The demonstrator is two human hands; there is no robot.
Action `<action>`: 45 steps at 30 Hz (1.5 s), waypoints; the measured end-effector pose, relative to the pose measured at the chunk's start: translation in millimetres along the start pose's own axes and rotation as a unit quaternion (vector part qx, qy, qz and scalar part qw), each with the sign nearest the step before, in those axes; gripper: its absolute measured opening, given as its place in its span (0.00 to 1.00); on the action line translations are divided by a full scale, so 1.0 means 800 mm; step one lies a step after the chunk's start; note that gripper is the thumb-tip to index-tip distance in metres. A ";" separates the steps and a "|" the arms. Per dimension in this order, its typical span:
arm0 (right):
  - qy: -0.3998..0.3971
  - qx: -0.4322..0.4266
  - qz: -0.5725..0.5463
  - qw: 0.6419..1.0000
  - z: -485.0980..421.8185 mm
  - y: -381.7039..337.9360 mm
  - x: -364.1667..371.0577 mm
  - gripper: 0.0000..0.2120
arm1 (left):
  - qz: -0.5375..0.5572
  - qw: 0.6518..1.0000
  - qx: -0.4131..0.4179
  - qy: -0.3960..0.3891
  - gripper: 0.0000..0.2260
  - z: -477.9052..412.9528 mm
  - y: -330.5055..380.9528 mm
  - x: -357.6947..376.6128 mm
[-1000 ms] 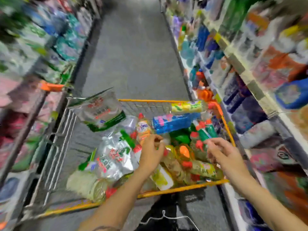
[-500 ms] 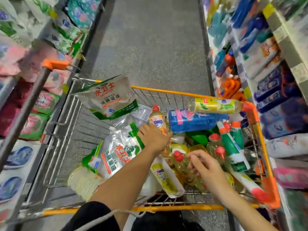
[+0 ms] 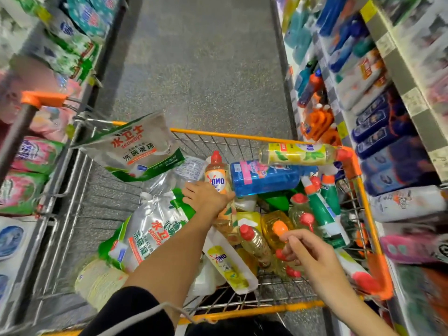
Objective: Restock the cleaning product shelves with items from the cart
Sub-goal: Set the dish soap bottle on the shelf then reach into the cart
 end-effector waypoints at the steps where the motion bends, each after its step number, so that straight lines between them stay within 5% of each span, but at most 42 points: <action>1: 0.000 -0.002 -0.002 1.000 0.001 -0.001 -0.001 0.13 | 0.023 1.000 -0.001 0.006 0.49 0.001 0.003 0.000; 5: 0.003 -0.001 -0.011 1.000 0.005 -0.003 -0.003 0.15 | 0.188 0.981 0.049 0.025 0.39 0.008 0.018 -0.004; 9: 0.011 0.004 -0.013 1.000 0.005 -0.009 -0.001 0.14 | 0.347 0.924 0.157 0.013 0.34 0.027 0.039 -0.024; 13: 0.028 -0.003 -0.016 0.999 -0.004 -0.031 0.003 0.09 | 0.405 0.876 0.259 0.031 0.33 0.081 0.078 -0.073; 18: 0.015 -0.051 -0.020 0.998 -0.019 -0.077 0.008 0.28 | 0.452 0.822 0.345 -0.040 0.34 0.163 0.138 -0.116; 21: 0.057 -0.093 -0.062 0.992 -0.012 -0.105 -0.019 0.26 | 0.482 0.793 0.354 -0.116 0.35 0.206 0.159 -0.131; 25: 0.106 -0.105 -0.078 0.986 0.029 -0.113 -0.068 0.25 | 0.480 0.756 0.395 -0.203 0.21 0.260 0.173 -0.142; 31: 0.145 -0.101 -0.136 0.975 0.123 -0.116 -0.138 0.24 | 0.436 0.716 0.460 -0.294 0.31 0.365 0.190 -0.132; 35: 0.197 -0.101 -0.151 0.963 0.195 -0.111 -0.182 0.22 | 0.410 0.676 0.508 -0.341 0.20 0.452 0.199 -0.125; 40: 0.337 -0.116 -0.183 0.916 0.316 -0.092 -0.251 0.17 | 0.370 0.604 0.594 -0.382 0.32 0.602 0.203 -0.114; 45: 0.450 -0.146 -0.178 0.863 0.437 -0.078 -0.306 0.18 | 0.329 0.533 0.642 -0.442 0.27 0.735 0.197 -0.091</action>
Point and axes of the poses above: each hand's wrist, its own z-axis away from the middle knuckle, its own x-axis out of the palm, y = z × x, the point moved 9 cm from there along -z, towards the middle knuckle, and after that the axes turned 5 degrees about y, right-handed, at the moved point
